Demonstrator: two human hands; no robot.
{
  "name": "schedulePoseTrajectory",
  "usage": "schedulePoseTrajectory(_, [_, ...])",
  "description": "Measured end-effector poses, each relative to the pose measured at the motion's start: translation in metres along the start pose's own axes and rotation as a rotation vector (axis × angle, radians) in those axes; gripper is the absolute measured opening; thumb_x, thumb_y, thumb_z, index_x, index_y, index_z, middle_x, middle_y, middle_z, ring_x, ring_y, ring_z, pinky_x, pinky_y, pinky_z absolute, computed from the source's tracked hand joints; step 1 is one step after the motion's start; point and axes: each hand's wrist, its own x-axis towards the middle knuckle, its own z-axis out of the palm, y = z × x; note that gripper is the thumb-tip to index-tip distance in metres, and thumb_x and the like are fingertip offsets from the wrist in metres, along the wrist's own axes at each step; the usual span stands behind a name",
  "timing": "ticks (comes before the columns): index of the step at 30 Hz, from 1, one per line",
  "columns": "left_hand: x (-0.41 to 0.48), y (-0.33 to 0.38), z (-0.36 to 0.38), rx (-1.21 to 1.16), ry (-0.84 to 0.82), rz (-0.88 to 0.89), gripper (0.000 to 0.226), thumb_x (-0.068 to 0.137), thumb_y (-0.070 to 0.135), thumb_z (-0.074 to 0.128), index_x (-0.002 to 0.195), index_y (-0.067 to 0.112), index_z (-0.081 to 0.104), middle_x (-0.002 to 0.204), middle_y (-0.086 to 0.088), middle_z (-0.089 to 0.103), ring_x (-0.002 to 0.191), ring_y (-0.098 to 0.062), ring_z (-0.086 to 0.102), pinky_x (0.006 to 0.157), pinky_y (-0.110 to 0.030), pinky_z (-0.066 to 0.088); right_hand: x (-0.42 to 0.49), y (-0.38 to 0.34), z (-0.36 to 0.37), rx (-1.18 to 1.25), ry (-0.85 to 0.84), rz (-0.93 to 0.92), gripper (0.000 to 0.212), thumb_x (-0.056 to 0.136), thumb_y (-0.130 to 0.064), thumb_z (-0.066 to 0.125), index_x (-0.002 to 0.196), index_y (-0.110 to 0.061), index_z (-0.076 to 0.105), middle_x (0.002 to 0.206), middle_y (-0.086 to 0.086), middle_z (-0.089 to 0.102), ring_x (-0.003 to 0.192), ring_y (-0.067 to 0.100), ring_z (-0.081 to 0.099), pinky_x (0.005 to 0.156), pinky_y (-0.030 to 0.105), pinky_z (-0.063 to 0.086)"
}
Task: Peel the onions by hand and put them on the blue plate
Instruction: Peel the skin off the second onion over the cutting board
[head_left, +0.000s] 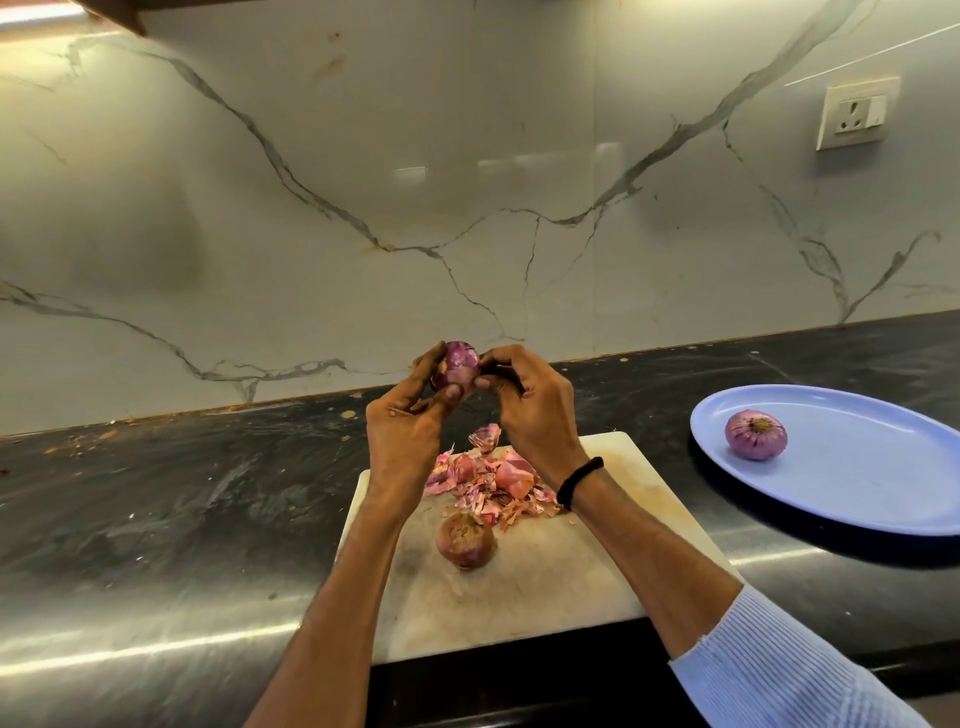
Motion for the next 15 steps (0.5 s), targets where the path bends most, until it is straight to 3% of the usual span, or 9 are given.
schedulePoseTrajectory(7, [0.0011, -0.0021, 0.0008, -0.071, 0.011, -0.014, 0.049, 0.086, 0.003, 0.070, 0.131, 0.020, 0.063, 0.124, 0.010, 0.069, 0.120, -0.014, 0.064, 0.103, -0.047, 0.052, -0.0002, 0.0014, 0.0024, -0.017, -0.063, -0.028, 0.012, 0.091, 0.002, 0.065, 0.102, -0.003, 0.066, 0.102, 0.008, 0.067, 0.094, 0.017, 0.064, 0.084, 0.029, 0.058])
schedulePoseTrajectory(11, [-0.0007, 0.0010, 0.0027, -0.043, -0.003, -0.001, 0.056, 0.082, 0.015, 0.072, 0.137, 0.018, 0.060, 0.129, 0.005, 0.067, 0.122, -0.015, 0.063, 0.105, -0.051, 0.050, 0.0023, -0.0041, -0.0018, 0.107, -0.079, 0.059, 0.026, 0.093, -0.003, 0.067, 0.118, -0.003, 0.059, 0.114, 0.008, 0.066, 0.102, 0.015, 0.066, 0.090, 0.016, 0.054])
schedulePoseTrajectory(15, [-0.0016, 0.0034, 0.0039, 0.015, -0.029, 0.011, 0.066, 0.084, 0.024, 0.070, 0.146, 0.029, 0.049, 0.126, 0.019, 0.064, 0.121, -0.011, 0.062, 0.107, -0.048, 0.049, 0.0044, 0.0000, -0.0016, 0.073, -0.110, 0.053, 0.035, 0.094, -0.003, 0.065, 0.127, -0.007, 0.054, 0.121, 0.009, 0.066, 0.108, 0.020, 0.066, 0.090, 0.023, 0.056])
